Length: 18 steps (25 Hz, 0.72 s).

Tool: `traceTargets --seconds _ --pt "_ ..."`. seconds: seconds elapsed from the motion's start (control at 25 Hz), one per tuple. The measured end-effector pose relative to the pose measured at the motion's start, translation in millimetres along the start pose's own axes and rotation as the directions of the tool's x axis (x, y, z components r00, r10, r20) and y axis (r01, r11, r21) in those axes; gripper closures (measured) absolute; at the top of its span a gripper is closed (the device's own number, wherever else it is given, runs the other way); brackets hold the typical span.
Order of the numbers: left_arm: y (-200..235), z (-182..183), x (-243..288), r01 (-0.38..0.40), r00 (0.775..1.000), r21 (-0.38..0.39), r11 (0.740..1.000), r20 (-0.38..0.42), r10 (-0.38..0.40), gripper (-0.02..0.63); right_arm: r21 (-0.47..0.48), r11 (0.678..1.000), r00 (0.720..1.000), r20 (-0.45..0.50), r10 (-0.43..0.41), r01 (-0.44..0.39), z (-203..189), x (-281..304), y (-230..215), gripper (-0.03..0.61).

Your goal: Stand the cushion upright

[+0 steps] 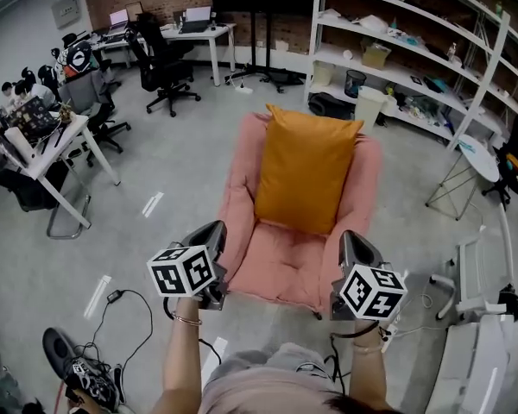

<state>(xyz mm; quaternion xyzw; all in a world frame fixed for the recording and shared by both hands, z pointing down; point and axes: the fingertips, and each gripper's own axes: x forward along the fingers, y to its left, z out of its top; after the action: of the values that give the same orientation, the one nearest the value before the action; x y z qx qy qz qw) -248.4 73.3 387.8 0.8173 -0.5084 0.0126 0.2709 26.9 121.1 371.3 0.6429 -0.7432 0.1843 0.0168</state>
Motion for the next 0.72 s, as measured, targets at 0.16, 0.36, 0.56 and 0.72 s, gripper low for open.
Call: traceTargets --seconds 0.16,0.36,0.56,0.72 --pt "-9 -12 -15 -0.003 1.0 -0.025 1.0 0.016 0.004 0.615 -0.018 1.0 1.0 -0.017 -0.005 0.004 -9 -18 2 0.562" --pt "-18 -40 -29 -0.023 1.0 -0.033 0.999 -0.02 0.023 0.615 -0.053 0.999 1.0 -0.009 -0.004 0.004 -21 -44 6 0.563" --pt "-39 -60 -54 -0.014 0.999 -0.035 0.999 -0.034 0.013 0.617 -0.079 0.997 1.0 -0.005 -0.01 0.01 -31 -78 9 0.563" --pt "-65 -73 -82 -0.002 0.999 -0.018 1.0 -0.033 0.002 0.617 -0.077 0.997 1.0 -0.001 0.001 -0.001 -35 -111 9 0.563"
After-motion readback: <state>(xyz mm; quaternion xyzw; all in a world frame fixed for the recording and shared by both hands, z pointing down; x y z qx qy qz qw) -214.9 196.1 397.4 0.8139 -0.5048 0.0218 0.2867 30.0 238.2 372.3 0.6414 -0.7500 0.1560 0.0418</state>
